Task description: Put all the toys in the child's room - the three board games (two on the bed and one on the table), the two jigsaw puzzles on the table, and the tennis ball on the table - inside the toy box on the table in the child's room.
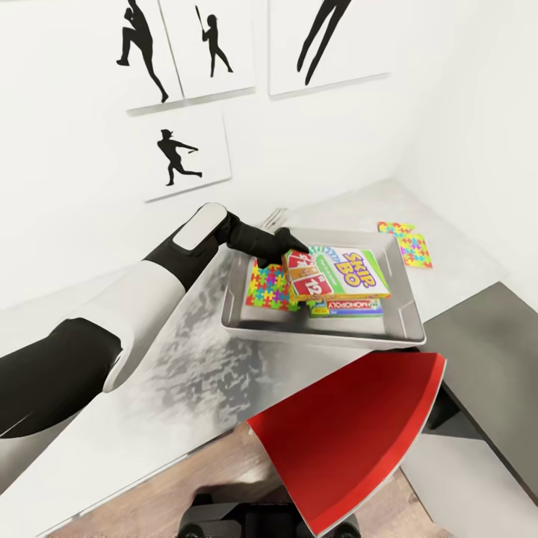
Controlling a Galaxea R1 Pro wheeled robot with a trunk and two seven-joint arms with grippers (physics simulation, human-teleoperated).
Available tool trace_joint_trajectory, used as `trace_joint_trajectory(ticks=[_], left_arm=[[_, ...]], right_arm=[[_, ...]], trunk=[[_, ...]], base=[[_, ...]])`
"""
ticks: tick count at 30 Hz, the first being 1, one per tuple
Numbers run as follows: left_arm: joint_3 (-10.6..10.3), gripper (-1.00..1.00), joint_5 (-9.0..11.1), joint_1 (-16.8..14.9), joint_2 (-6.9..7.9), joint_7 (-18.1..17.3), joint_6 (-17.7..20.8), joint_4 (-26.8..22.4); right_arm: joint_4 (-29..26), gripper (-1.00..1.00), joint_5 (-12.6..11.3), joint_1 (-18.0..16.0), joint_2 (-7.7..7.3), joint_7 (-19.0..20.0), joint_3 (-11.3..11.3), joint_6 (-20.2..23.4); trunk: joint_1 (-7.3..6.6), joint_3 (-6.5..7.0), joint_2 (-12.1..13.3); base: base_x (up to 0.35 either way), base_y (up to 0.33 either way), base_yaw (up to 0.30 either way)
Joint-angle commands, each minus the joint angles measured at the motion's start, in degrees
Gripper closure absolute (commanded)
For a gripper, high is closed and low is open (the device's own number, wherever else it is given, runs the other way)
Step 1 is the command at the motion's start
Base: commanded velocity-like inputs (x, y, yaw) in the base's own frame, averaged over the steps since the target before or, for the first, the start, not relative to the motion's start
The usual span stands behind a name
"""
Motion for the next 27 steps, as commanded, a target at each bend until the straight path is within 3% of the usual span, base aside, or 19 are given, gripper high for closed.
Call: trace_joint_trajectory(ticks=[1, 27], left_arm=[[-0.1, 1.00, 0.7, -0.2, 0.00, 0.5, 0.0, 0.0], [-0.2, 1.00, 0.7, -1.4, -0.08, 0.5, 0.0, 0.5]], right_arm=[[0.0, -1.00, 0.5, -0.1, -0.01, 0.6, -0.1, 0.3], [0.0, -1.00, 0.5, 0.0, -0.01, 0.6, -0.1, 0.3]], trunk=[[0.03, -0.17, -0.1], [0.03, -2.60, -0.1]], base=[[0.000, 0.000, 0.000], [0.000, 0.000, 0.000]])
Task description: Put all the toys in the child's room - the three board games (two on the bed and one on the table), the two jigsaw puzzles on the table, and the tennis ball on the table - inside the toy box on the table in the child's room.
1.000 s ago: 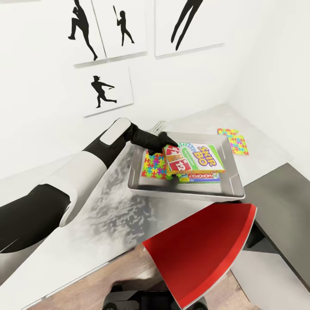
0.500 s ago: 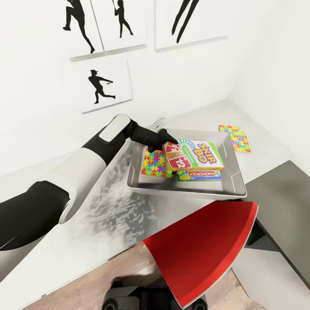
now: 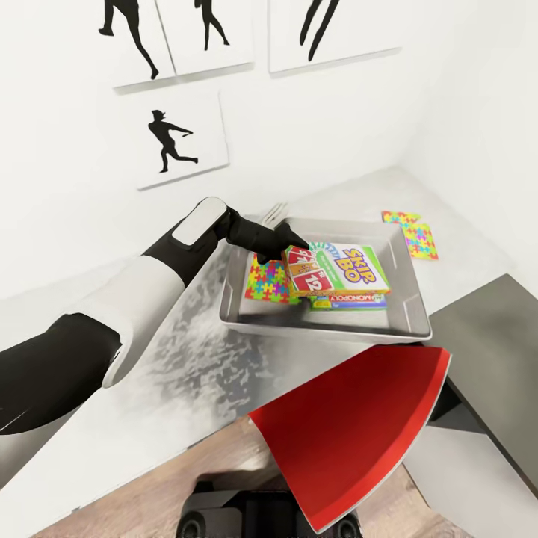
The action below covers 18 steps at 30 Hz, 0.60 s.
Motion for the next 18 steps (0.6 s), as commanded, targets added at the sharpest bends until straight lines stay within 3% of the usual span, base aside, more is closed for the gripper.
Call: trace_joint_trajectory(ticks=[1, 18], left_arm=[[-0.1, 1.00, 0.7, -0.1, 0.01, 0.5, 0.0, 0.0], [-0.1, 1.00, 0.7, -0.5, -0.19, 0.5, -0.6, 0.0]], right_arm=[[0.0, -1.00, 0.5, -0.1, -0.01, 0.6, -0.1, 0.3], [0.0, -1.00, 0.6, 0.0, -0.01, 0.6, -0.1, 0.3]], trunk=[[0.03, -0.17, -0.1], [0.03, -1.07, -0.1]], base=[[0.000, 0.000, 0.000], [0.000, 0.000, 0.000]])
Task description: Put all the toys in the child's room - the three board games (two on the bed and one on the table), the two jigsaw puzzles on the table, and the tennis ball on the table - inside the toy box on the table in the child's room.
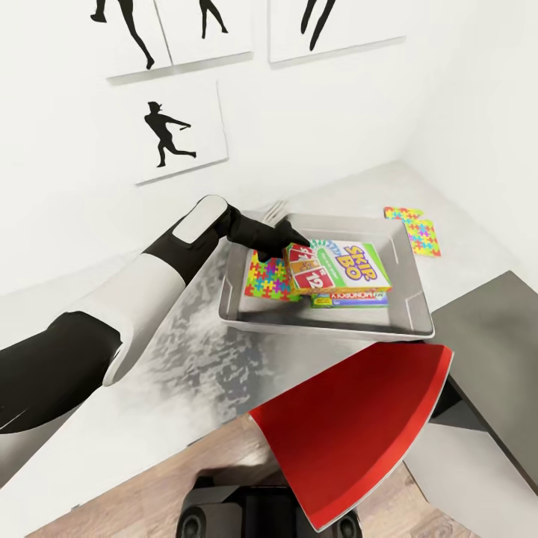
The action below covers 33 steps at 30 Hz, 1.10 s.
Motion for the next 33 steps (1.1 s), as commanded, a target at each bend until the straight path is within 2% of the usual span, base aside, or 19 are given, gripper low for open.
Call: trace_joint_trajectory(ticks=[1, 33], left_arm=[[-0.2, 1.00, 0.7, -0.1, 0.02, 0.5, -0.1, 0.0], [-0.3, 1.00, 0.6, -0.3, 0.01, 0.6, -0.7, 0.0]], right_arm=[[0.0, -1.00, 0.5, -0.1, -0.01, 0.6, -0.1, 0.3], [0.0, -1.00, 0.5, 0.0, -0.01, 0.6, -0.3, 0.3]], trunk=[[0.03, -0.08, -0.1], [0.03, -0.75, -0.1]], base=[[0.000, 0.000, 0.000], [0.000, 0.000, 0.000]])
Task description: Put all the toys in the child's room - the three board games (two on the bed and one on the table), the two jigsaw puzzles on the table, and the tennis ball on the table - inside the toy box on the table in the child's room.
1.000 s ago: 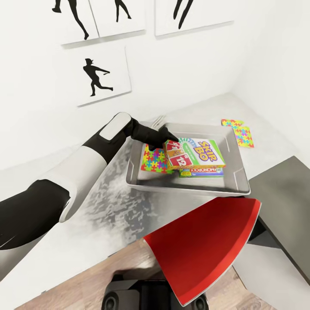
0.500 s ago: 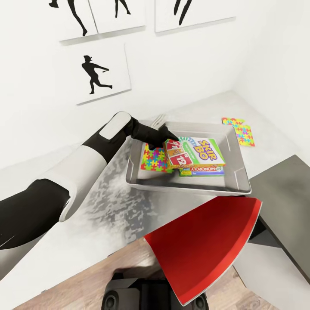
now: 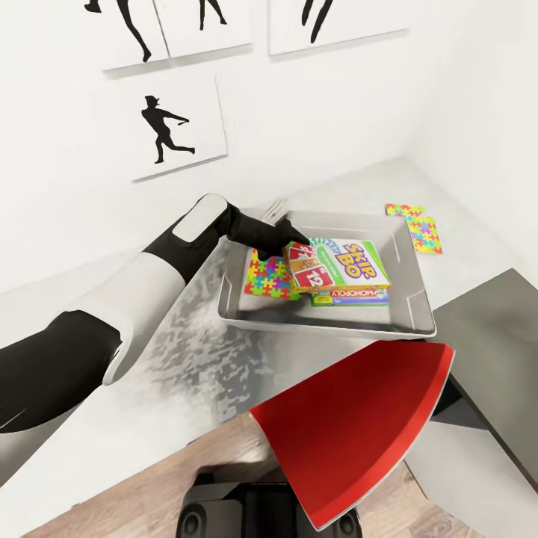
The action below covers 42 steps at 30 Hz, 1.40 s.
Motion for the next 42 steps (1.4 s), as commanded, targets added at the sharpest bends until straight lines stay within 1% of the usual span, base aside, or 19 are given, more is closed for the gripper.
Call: trace_joint_trajectory(ticks=[1, 2, 28, 38, 42], left_arm=[[-0.1, 1.00, 0.7, -0.1, 0.02, 0.5, 0.0, 0.0], [-0.2, -1.00, 0.6, -0.1, 0.02, 0.5, 0.0, 0.0], [-0.1, -1.00, 0.7, -0.1, 0.09, 0.7, 0.0, -0.2], [0.0, -1.00, 1.2, -0.2, 0.09, 0.8, 0.0, -1.0], [0.3, -1.00, 1.6, -0.2, 0.09, 1.7, 0.1, -1.1]], right_arm=[[0.0, -1.00, 0.5, -0.1, -0.01, 0.6, -0.1, 0.3], [0.0, -1.00, 0.5, -0.1, -0.01, 0.6, -0.1, 0.3], [0.0, -1.00, 0.5, -0.1, -0.01, 0.6, -0.1, 0.3], [0.0, -1.00, 0.5, -0.1, -0.01, 0.6, -0.1, 0.3], [0.0, -1.00, 0.5, -0.1, -0.01, 0.6, -0.1, 0.3]], trunk=[[0.03, -0.07, -0.1], [0.03, -0.07, -0.1], [0.03, -0.08, -0.1], [0.03, -0.08, -0.1], [0.03, -0.08, -0.1]], base=[[0.000, 0.000, 0.000], [0.000, 0.000, 0.000], [0.000, 0.000, 0.000], [0.000, 0.000, 0.000], [0.000, 0.000, 0.000]])
